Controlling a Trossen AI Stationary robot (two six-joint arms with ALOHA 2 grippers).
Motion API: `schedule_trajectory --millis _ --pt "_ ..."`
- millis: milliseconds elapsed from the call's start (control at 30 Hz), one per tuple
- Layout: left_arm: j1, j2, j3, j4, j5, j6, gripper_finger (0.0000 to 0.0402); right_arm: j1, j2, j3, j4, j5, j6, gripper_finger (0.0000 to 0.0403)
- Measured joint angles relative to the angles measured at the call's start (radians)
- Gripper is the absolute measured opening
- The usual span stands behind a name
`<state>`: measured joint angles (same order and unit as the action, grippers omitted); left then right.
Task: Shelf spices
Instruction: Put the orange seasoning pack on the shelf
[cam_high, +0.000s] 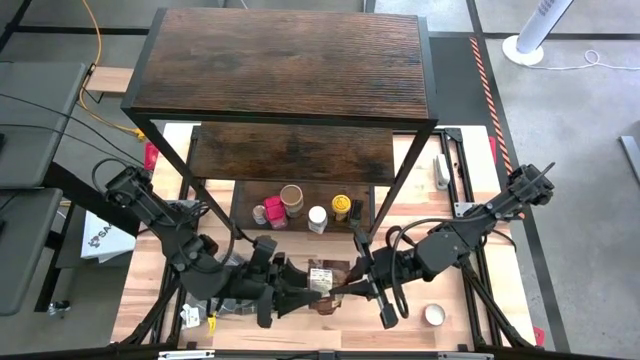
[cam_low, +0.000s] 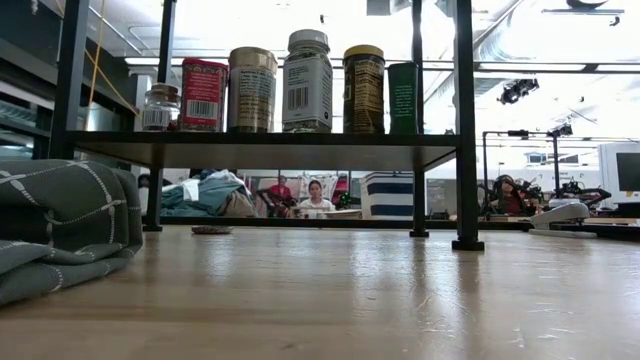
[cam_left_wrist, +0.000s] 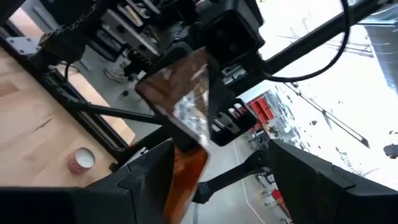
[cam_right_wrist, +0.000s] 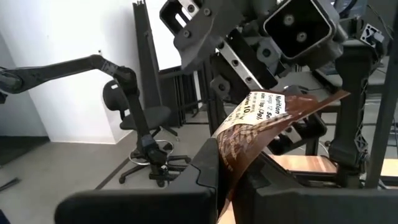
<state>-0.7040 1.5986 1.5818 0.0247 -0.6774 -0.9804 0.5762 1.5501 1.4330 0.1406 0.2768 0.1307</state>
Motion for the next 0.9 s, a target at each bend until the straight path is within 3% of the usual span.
schedule_trajectory --millis 133,233,300,400,467,633,900 --pt "0.018 0.000 0.000 -0.012 0.008 -0.006 0.0247 -0.008 0.000 0.000 0.001 0.000 0.000 0.0005" --pt "0.025 0.000 0.000 -0.023 -0.005 -0.004 0.0209 -0.010 0.000 0.000 0.001 0.001 -0.001 0.0005" --pt "0.025 0.000 0.000 -0.042 -0.009 -0.004 0.0160 -0.010 0.000 0.000 -0.002 0.001 0.000 0.0005" --pt "0.024 0.000 0.000 -0.077 -0.009 -0.003 0.0053 -0.009 0.000 0.000 -0.006 0.004 -0.001 0.0005" --pt "0.024 0.000 0.000 -0.087 -0.016 -0.001 0.0017 -0.009 0.000 0.000 -0.011 0.009 0.000 0.0005" --pt "0.013 -0.013 0.002 -0.121 -0.089 0.050 0.0007 -0.008 0.001 0.000 -0.007 0.023 0.003 0.0020" --pt "-0.052 -0.074 0.003 -0.346 -0.248 -0.016 0.0003 0.018 -0.023 0.001 -0.040 0.161 0.052 0.0114"
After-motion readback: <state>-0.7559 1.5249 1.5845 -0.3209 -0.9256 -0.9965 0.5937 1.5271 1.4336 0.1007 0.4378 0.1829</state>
